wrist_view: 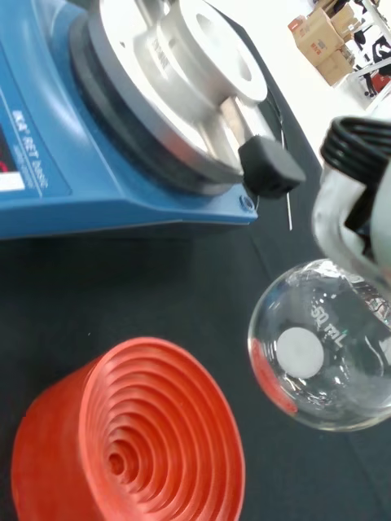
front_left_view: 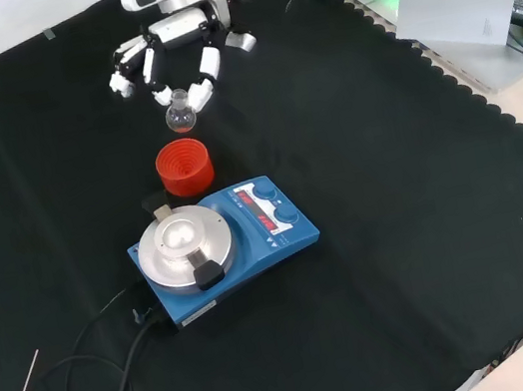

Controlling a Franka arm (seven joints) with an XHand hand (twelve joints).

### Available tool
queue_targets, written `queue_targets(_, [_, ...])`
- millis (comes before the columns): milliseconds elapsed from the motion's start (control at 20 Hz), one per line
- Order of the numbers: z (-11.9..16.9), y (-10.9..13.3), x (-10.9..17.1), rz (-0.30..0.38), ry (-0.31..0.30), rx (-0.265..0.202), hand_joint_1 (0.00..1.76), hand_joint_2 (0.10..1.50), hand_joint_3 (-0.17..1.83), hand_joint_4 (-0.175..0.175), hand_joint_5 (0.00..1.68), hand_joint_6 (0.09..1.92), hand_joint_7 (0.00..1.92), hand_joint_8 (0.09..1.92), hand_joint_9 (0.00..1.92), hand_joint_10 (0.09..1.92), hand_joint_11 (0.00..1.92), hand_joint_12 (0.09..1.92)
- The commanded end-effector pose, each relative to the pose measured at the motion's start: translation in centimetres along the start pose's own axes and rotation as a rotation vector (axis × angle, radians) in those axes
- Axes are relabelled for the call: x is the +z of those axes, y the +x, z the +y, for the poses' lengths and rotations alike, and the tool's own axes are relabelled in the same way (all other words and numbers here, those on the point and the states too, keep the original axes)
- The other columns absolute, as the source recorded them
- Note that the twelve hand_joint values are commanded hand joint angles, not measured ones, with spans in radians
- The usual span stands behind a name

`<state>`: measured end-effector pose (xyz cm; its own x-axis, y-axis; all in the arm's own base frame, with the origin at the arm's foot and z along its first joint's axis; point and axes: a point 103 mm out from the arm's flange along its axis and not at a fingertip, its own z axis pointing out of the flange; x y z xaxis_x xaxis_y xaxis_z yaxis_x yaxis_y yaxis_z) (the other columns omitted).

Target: Place the round-bottom flask on the heater.

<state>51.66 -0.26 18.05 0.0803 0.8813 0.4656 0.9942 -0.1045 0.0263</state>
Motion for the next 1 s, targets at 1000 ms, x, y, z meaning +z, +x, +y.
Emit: queue_targets(1000, [4.5, 10.0, -0.8, -0.005, 0.033, -0.157, 1.09, 0.67, 0.77, 0.174, 1.12, 0.99, 0.23, 0.5, 0.44, 0.55, 0.04, 1.34])
